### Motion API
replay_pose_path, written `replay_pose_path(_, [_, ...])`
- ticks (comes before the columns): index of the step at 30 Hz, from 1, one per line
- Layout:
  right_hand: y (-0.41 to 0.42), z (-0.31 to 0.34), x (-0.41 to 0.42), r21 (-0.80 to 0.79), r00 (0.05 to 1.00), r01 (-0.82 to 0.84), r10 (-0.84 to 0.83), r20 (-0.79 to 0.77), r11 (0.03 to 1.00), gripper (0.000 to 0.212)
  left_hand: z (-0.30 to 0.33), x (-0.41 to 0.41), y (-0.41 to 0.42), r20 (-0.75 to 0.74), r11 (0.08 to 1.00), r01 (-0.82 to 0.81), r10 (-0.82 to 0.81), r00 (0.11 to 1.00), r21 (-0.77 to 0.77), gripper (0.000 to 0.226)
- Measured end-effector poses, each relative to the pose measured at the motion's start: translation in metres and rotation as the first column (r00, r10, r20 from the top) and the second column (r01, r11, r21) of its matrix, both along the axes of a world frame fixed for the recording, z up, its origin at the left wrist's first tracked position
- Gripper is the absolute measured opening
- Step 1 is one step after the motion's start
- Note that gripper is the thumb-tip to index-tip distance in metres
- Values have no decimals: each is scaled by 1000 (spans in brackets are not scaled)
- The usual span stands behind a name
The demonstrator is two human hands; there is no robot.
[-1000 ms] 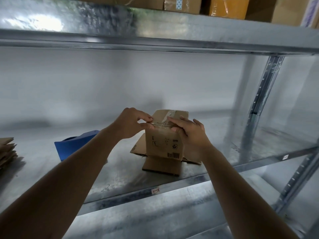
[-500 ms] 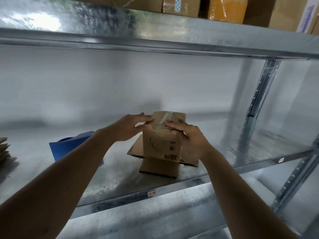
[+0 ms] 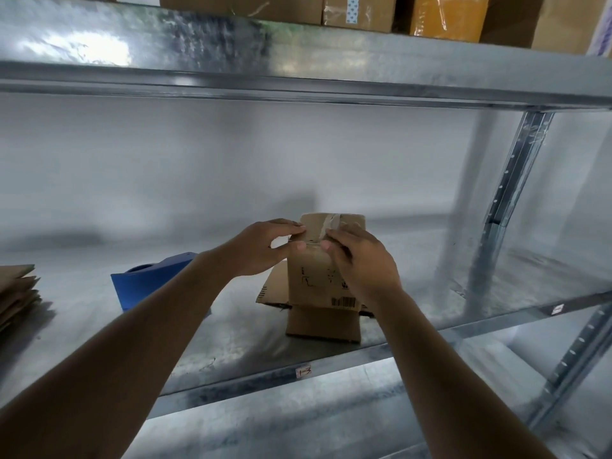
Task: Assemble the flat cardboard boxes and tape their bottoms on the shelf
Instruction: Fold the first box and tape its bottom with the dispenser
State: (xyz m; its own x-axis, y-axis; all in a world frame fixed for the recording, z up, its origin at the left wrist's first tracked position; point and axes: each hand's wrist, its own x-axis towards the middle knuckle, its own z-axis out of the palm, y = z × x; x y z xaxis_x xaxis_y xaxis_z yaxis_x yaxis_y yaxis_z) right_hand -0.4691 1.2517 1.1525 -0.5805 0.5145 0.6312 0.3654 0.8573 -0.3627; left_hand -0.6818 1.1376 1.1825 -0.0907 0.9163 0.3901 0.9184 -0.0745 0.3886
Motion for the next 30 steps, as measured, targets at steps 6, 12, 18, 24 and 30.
replay_pose_path(6, [26,-4,13,71,973,-163,172,-153,984,35,9,-3,-2,-55,990,100,-95,994,100,31])
replay_pose_path(12, [-3,-5,0,240,991,110,-124,41,965,55,-1,-2,13,-78,985,83,-72,994,152,20])
replay_pose_path(18, [12,-10,-5,125,995,-40,51,-86,991,40,-5,-2,17,41,994,-95,97,994,-53,44])
replay_pose_path(24, [-4,-2,-6,143,995,87,-93,38,986,52,-11,-1,16,17,990,-123,125,992,-69,51])
replay_pose_path(30, [6,-5,-4,26,998,-24,26,-52,999,52,-8,-2,16,-13,989,-112,111,994,-95,51])
